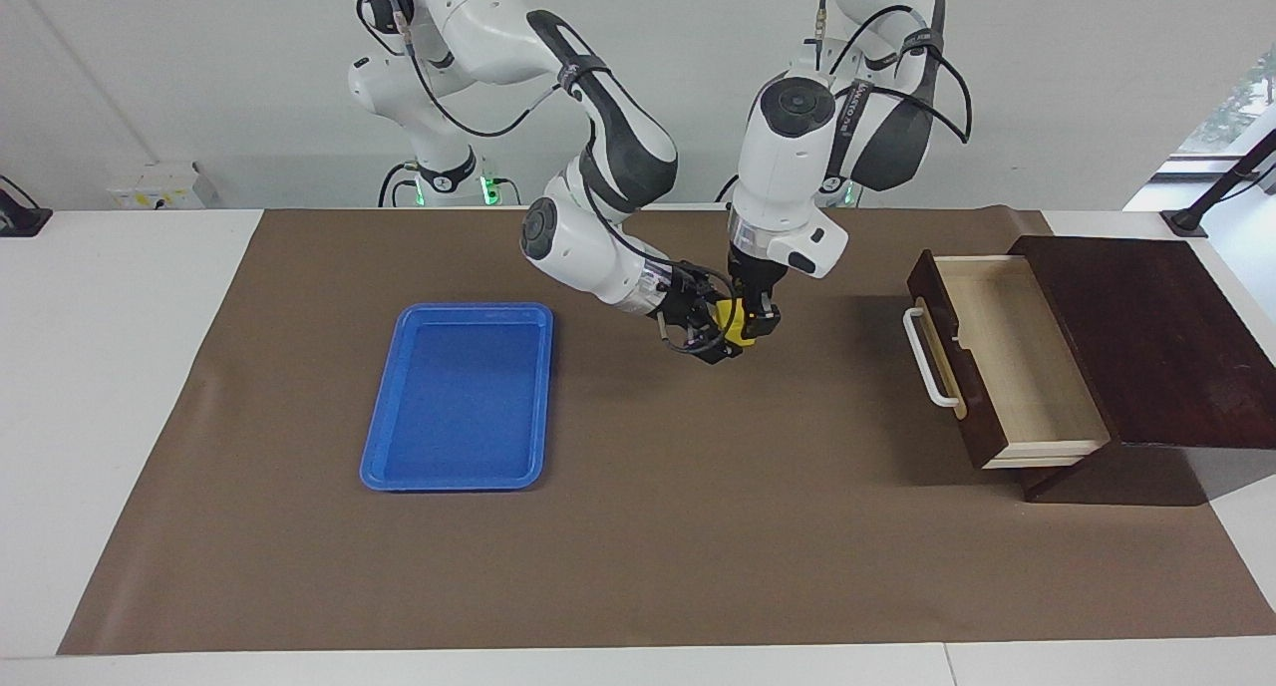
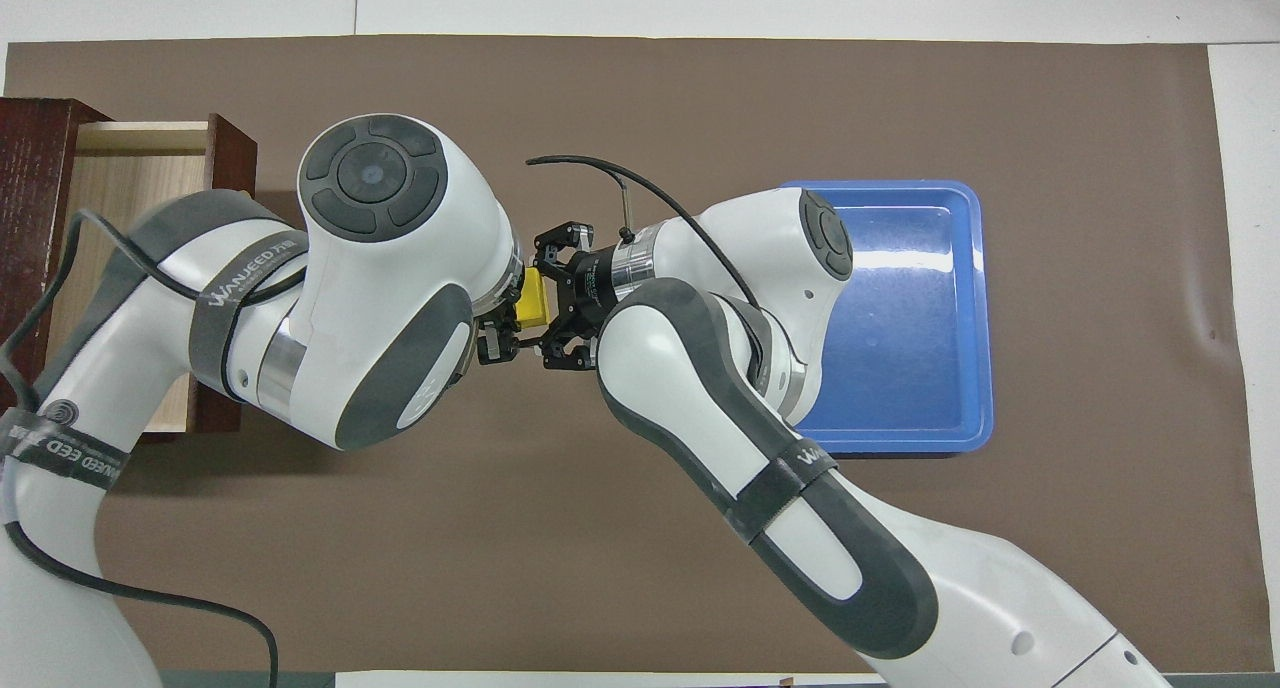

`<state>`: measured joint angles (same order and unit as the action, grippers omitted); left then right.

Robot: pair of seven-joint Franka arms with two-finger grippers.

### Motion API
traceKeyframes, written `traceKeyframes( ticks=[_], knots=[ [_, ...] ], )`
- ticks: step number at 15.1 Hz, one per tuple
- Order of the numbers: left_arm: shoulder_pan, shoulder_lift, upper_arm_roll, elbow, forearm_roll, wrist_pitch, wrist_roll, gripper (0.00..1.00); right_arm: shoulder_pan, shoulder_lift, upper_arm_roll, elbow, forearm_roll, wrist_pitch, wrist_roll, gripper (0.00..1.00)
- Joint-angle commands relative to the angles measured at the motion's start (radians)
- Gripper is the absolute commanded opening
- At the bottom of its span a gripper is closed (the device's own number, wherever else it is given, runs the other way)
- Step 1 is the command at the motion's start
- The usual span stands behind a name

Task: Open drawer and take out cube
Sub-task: 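Grasp the yellow cube with the right gripper from the left gripper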

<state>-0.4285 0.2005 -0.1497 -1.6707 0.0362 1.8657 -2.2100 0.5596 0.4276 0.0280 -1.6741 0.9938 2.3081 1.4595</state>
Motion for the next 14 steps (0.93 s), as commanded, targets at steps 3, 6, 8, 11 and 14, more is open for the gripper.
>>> traceKeyframes(
  ticks=[3,6,8,11,14],
  knots=[
    [-0.015,-0.015,0.015,-0.015,0.027,0.024,-0.007,0.0,-0.012,0.007,0.006,0.037,-0.027,-0.016,0.051,0.0],
    [-0.015,-0.015,0.015,-0.015,0.027,0.026,-0.004,0.0,-0.017,0.006,-0.003,0.053,-0.027,-0.025,0.047,0.0],
    [-0.015,-0.015,0.015,-0.015,0.027,0.03,-0.004,0.0,-0.033,0.008,-0.005,0.06,-0.026,-0.033,0.047,0.0],
    [-0.015,-0.015,0.015,-0.014,0.027,0.038,0.019,0.0,-0.037,0.011,-0.005,0.073,-0.026,-0.042,0.048,0.0],
    [-0.013,-0.013,0.015,-0.006,0.025,0.036,0.019,0.08,-0.038,0.01,-0.005,0.074,-0.027,-0.055,0.048,0.0]
  ],
)
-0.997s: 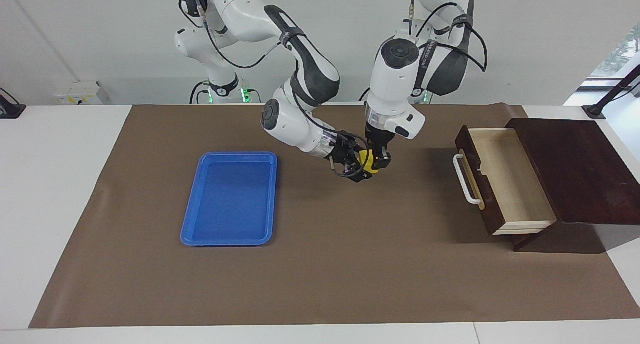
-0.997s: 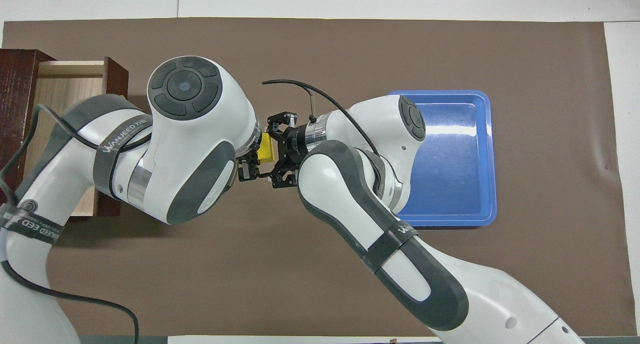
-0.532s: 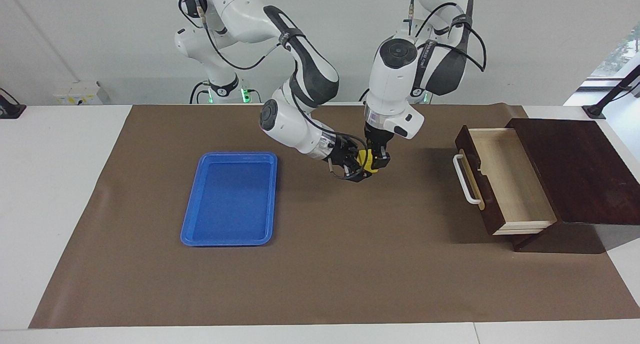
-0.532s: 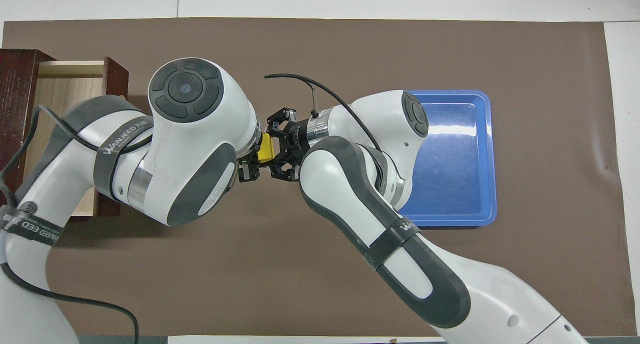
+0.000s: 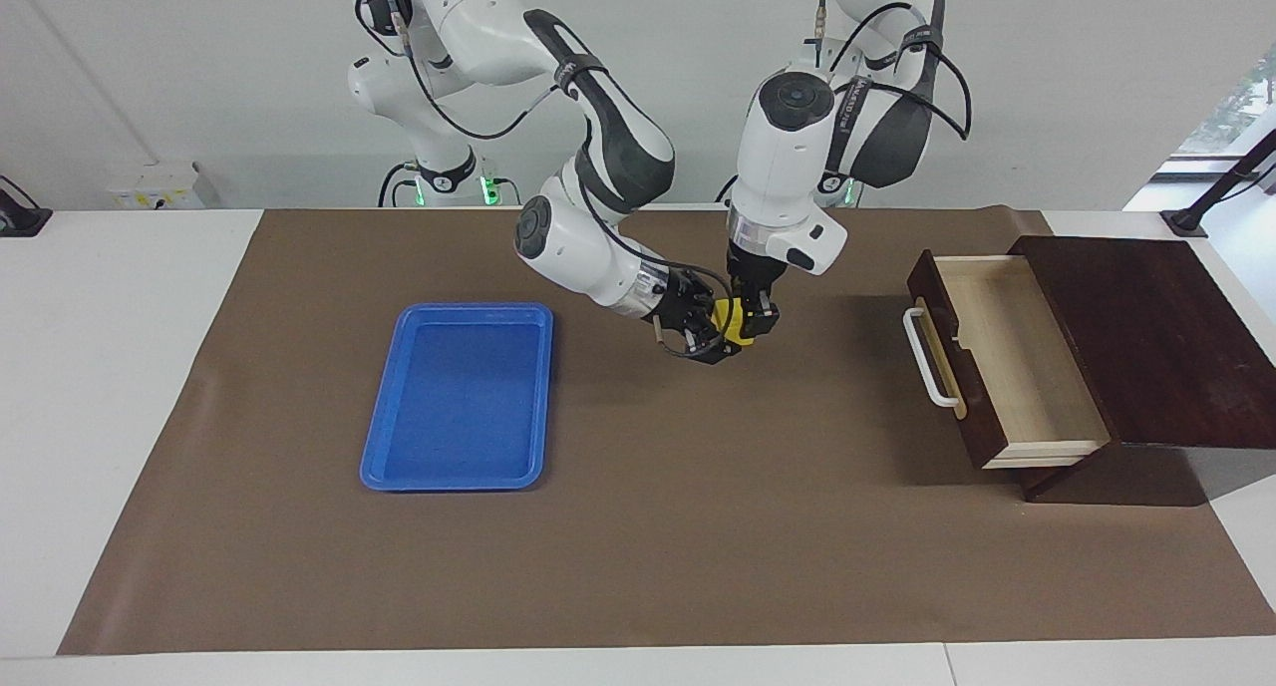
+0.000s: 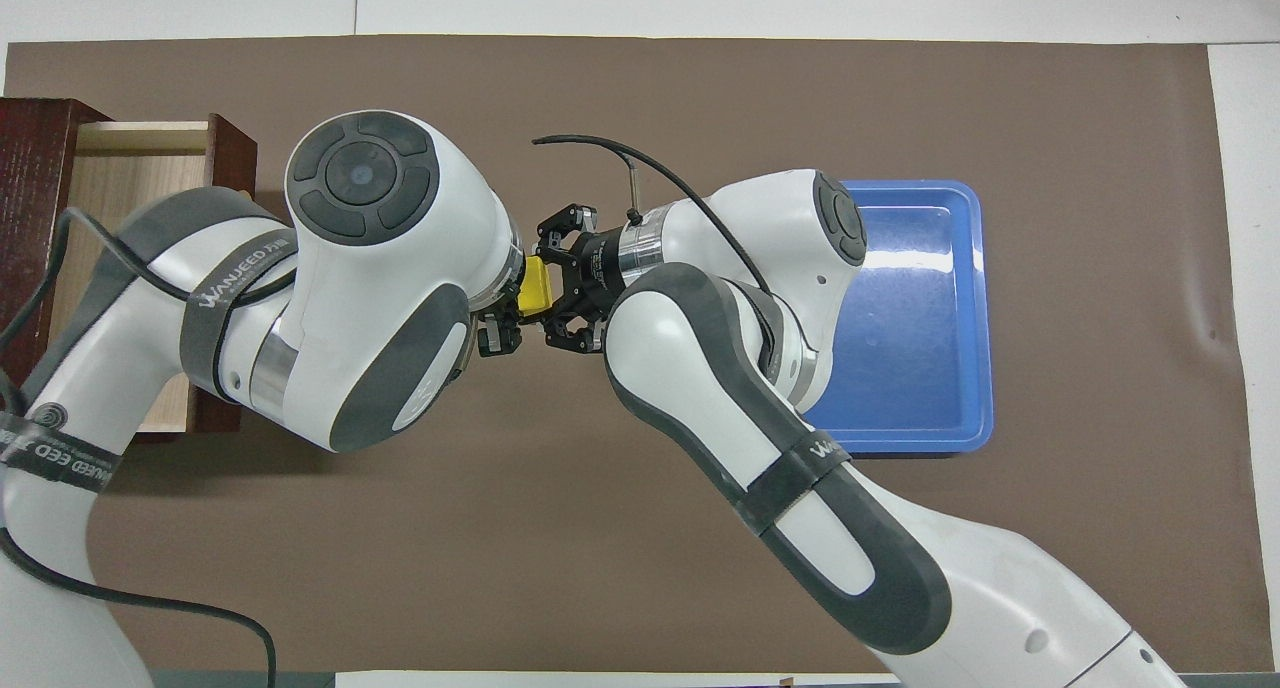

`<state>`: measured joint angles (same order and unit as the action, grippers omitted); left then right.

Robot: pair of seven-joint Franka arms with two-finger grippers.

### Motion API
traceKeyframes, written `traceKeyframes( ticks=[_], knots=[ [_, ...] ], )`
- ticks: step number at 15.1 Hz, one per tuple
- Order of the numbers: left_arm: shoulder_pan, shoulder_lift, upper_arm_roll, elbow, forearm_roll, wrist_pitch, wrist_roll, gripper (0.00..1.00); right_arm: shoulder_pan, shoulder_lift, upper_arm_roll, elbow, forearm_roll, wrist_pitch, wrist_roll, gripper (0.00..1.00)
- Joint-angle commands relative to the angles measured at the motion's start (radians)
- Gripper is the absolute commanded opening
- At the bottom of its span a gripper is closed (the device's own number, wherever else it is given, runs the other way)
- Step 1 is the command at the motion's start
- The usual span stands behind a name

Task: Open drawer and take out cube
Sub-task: 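Grasp the yellow cube with the right gripper from the left gripper, then carry the cube over the tray with the right gripper while the left gripper withdraws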

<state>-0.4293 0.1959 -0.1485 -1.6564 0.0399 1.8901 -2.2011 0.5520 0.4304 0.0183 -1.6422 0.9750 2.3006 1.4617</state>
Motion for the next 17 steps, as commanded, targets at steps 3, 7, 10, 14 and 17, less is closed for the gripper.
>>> traceKeyframes(
  ticks=[3,7,10,14,17],
  knots=[
    [-0.009,-0.009,0.013,-0.019,0.02,0.014,0.012,1.0,-0.03,0.007,0.005,0.042,-0.009,-0.047,0.045,0.0],
    [0.003,-0.013,0.016,-0.028,0.02,0.001,0.032,1.0,-0.03,0.008,0.005,0.044,-0.007,-0.049,0.045,0.0],
    [0.049,-0.016,0.018,-0.04,0.021,-0.006,0.056,1.0,-0.073,0.008,0.005,0.05,-0.009,-0.075,0.045,0.0],
    [0.076,-0.021,0.024,-0.06,0.04,-0.006,0.09,1.0,-0.235,0.007,0.005,0.05,-0.064,-0.185,0.035,0.0],
    [0.121,-0.038,0.024,-0.106,0.084,-0.005,0.144,1.0,-0.354,0.007,0.003,0.038,-0.084,-0.265,-0.049,0.0]
  ],
)
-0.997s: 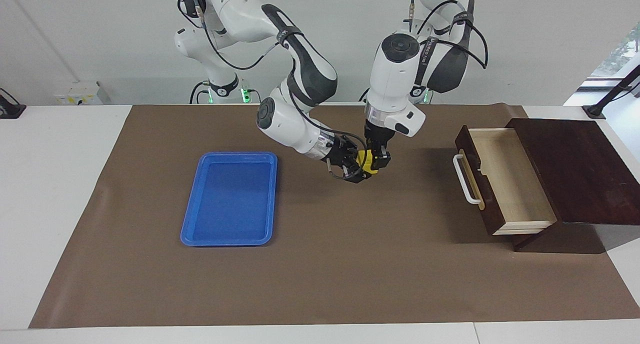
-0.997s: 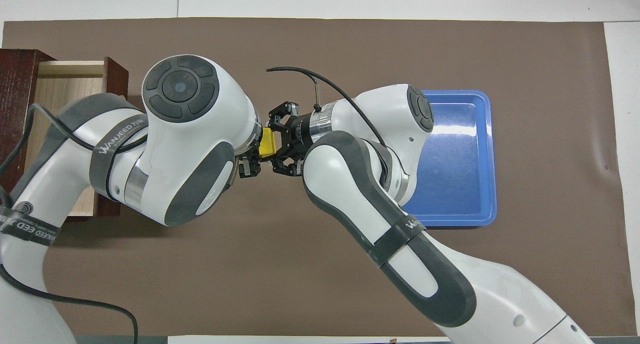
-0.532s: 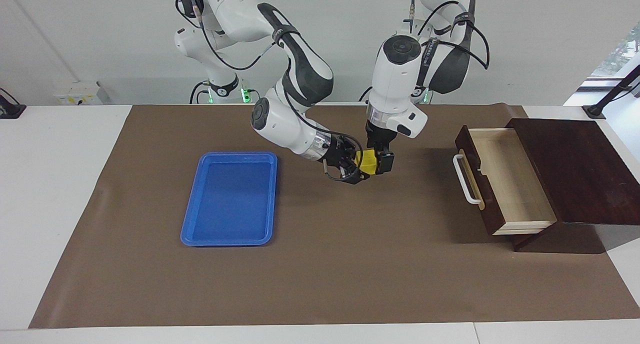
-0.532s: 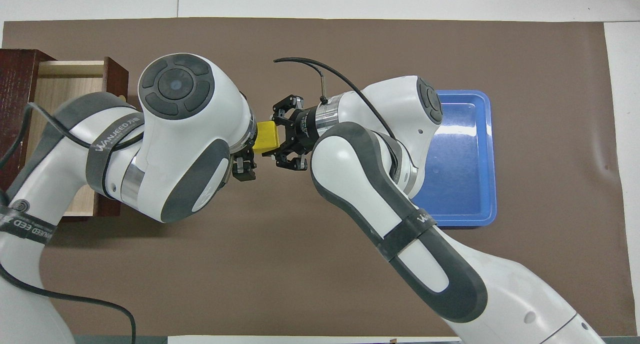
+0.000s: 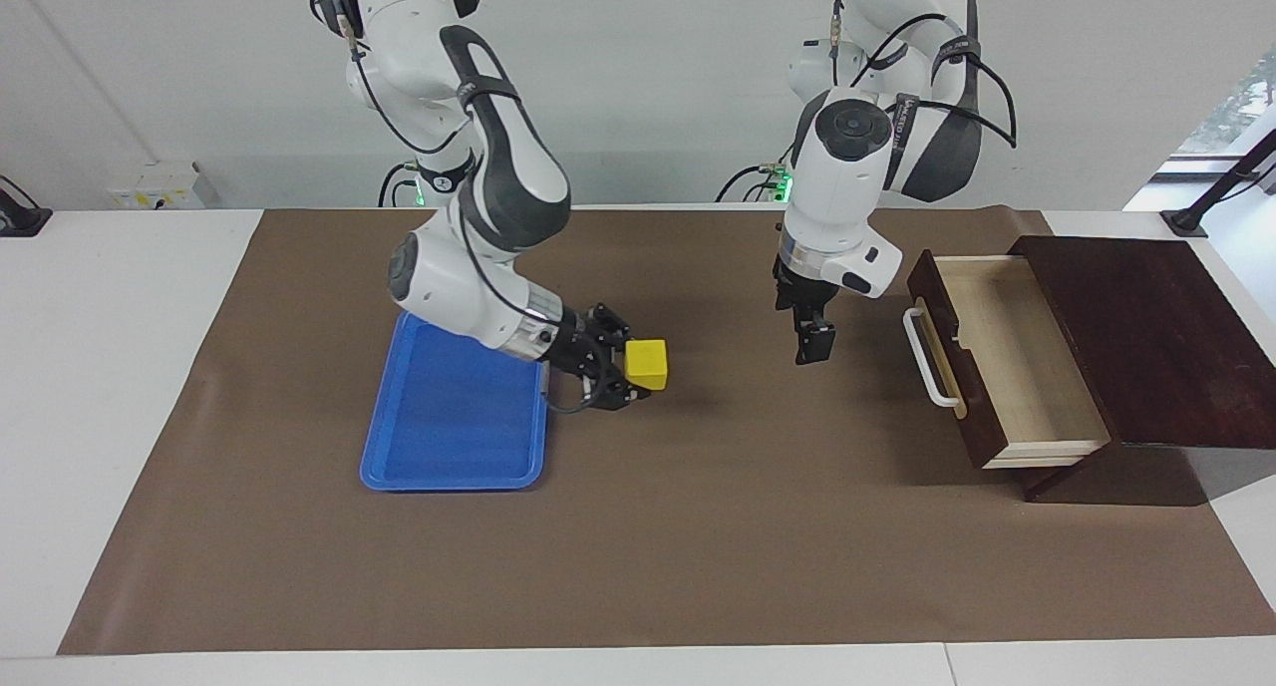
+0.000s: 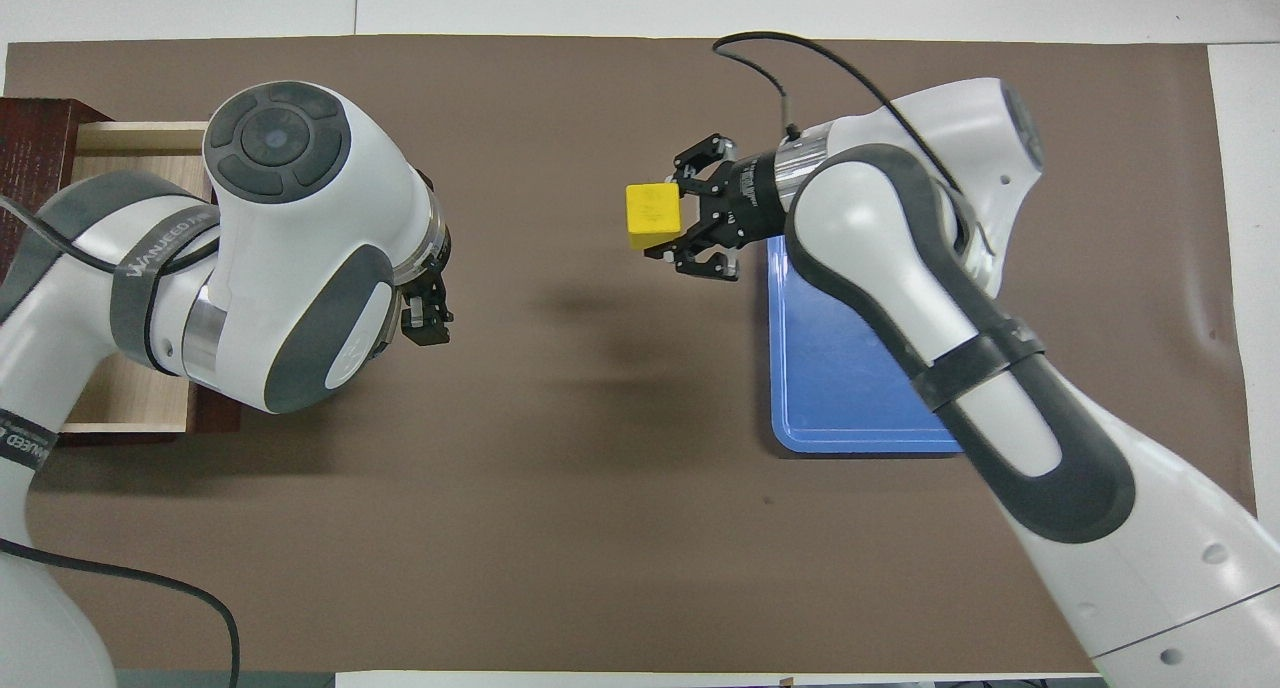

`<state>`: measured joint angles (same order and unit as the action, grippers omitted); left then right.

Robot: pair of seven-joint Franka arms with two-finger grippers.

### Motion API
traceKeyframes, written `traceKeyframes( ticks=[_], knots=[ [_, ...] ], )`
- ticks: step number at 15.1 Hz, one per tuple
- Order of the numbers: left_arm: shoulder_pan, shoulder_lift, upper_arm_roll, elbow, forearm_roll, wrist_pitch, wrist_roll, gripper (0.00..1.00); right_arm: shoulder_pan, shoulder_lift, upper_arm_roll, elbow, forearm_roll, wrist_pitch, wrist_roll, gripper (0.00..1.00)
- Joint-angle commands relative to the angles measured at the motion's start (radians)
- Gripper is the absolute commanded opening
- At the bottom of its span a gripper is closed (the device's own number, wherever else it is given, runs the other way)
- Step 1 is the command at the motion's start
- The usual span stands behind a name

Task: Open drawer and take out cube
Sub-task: 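Carry the cube over the tray with the right gripper while the left gripper withdraws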

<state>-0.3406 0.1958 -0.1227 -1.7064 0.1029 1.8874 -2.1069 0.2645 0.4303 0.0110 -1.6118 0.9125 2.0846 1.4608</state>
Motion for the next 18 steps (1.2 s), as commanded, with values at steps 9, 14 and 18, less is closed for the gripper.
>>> traceKeyframes(
  ticks=[9,14,18],
  knots=[
    [0.162,-0.088,-0.003,-0.197,0.219,0.047,0.203,1.0,-0.251,0.01,0.007,-0.127,-0.034,-0.083,-0.293,0.0],
    [0.209,-0.121,-0.003,-0.278,0.314,0.087,0.29,1.0,-0.258,0.015,0.001,-0.218,-0.035,-0.006,-0.384,0.0],
    [0.27,-0.124,-0.003,-0.288,0.325,0.105,0.34,1.0,-0.248,0.016,0.003,-0.264,-0.034,0.061,-0.431,0.0]
  ],
)
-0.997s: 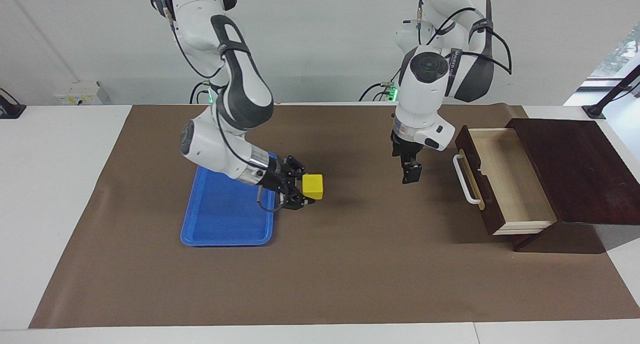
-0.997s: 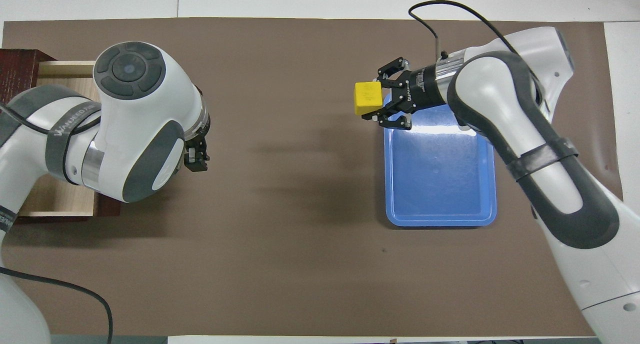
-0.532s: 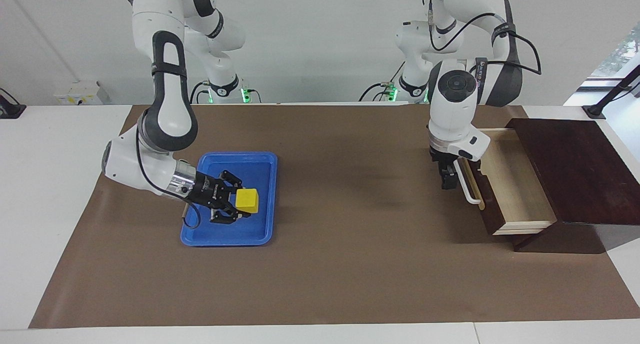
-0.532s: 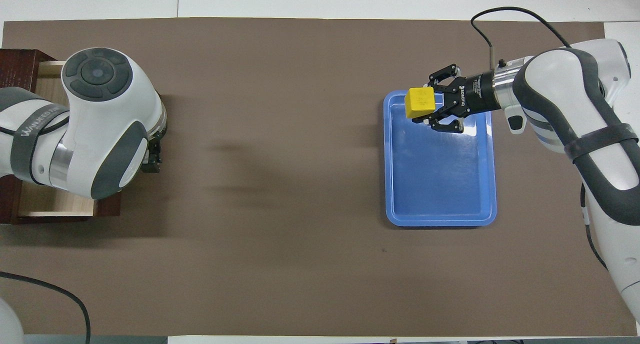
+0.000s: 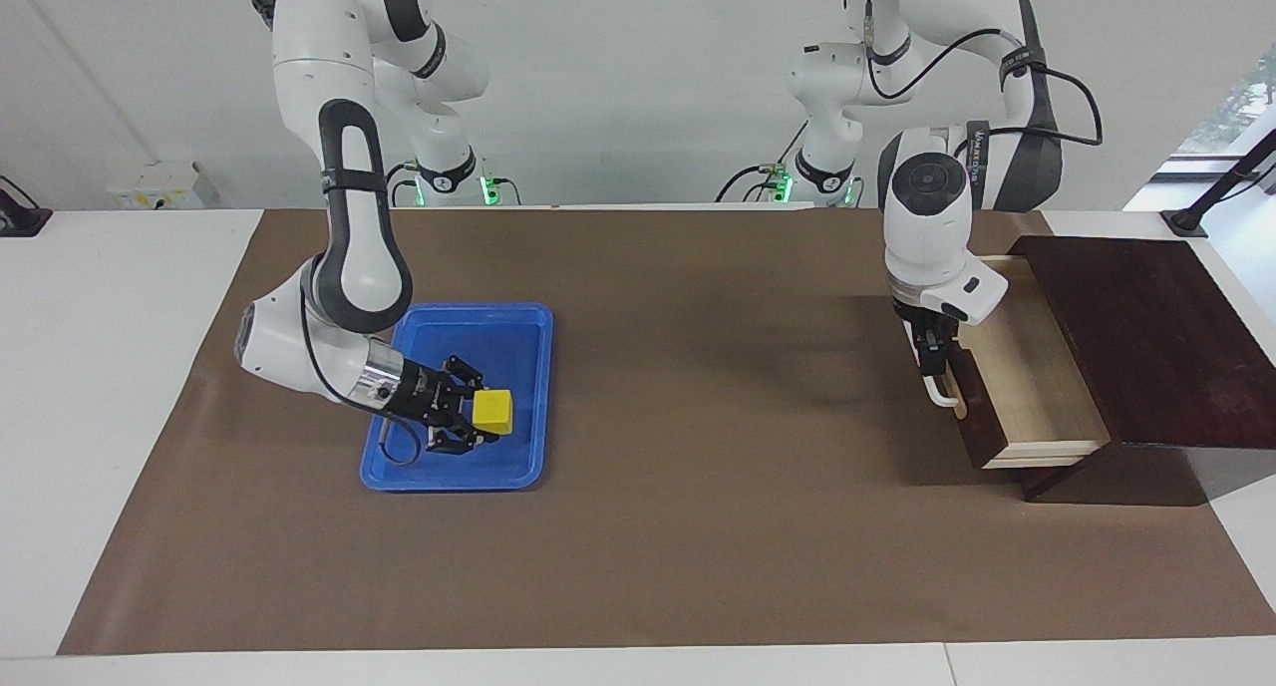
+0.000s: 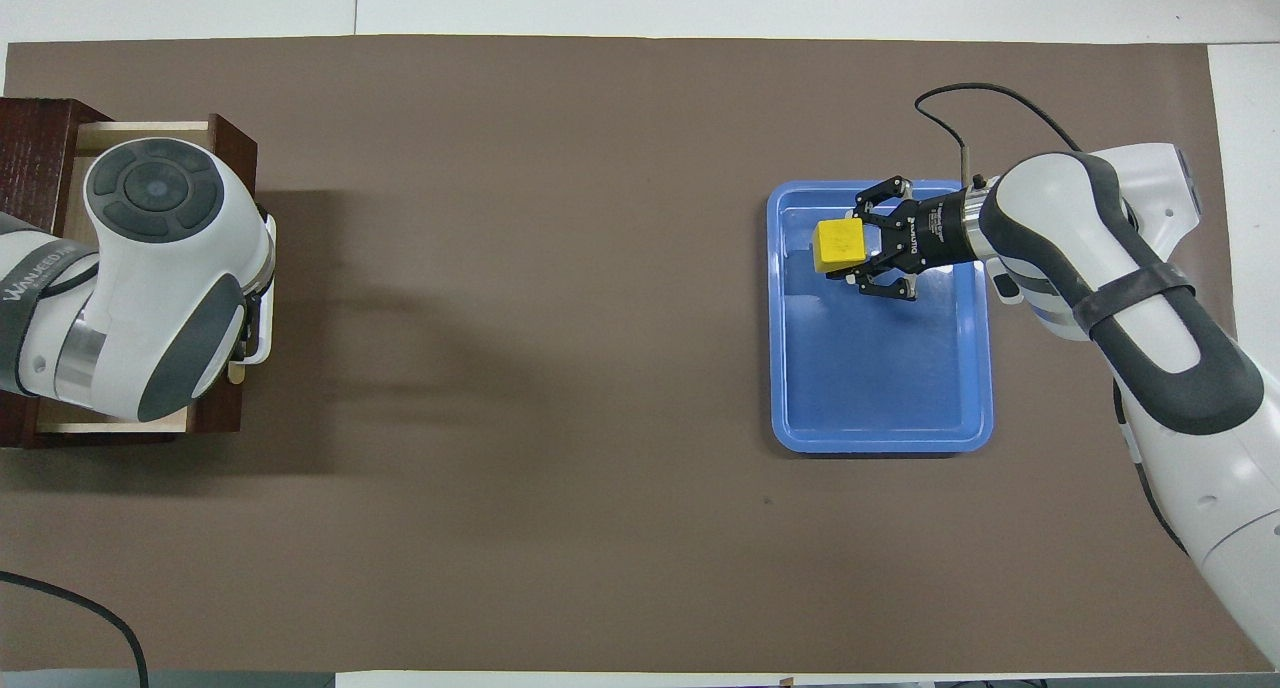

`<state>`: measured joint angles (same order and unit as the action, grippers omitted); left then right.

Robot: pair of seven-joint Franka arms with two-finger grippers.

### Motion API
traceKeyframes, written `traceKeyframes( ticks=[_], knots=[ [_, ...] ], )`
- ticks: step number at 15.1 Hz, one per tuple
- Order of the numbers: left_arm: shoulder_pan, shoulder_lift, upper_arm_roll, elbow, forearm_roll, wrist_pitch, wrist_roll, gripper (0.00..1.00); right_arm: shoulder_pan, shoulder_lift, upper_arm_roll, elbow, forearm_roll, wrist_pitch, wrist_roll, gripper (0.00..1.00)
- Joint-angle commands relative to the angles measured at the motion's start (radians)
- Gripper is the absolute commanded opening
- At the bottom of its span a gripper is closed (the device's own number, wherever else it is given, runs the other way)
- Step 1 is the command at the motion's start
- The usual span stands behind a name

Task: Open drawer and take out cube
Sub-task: 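Carry the cube over the tray with the right gripper while the left gripper withdraws, then lower the cube into the blue tray and open the right gripper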

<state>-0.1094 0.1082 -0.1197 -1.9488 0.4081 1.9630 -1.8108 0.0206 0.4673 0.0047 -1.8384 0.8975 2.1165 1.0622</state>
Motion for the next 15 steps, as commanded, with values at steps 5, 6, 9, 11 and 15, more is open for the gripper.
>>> traceKeyframes(
  ticks=[5,6,9,11,15],
  knots=[
    [0.126,-0.031,-0.006,-0.041,0.058,0.04,0.145,1.0,0.013,-0.027,0.011,-0.088,-0.015,0.077,-0.077,0.0],
    [0.14,-0.028,-0.006,-0.036,0.058,0.056,0.169,1.0,0.015,-0.03,0.011,-0.097,-0.011,0.082,-0.088,0.0],
    [0.195,-0.024,-0.006,-0.033,0.083,0.086,0.224,1.0,0.027,-0.035,0.014,-0.119,-0.006,0.131,-0.093,0.0],
    [0.221,-0.021,-0.006,-0.032,0.083,0.106,0.255,1.0,0.039,-0.035,0.014,-0.12,-0.006,0.132,-0.091,0.0],
    [0.223,-0.021,-0.006,-0.032,0.083,0.105,0.257,1.0,0.041,-0.035,0.014,-0.119,-0.006,0.131,-0.077,0.57]
  ],
)
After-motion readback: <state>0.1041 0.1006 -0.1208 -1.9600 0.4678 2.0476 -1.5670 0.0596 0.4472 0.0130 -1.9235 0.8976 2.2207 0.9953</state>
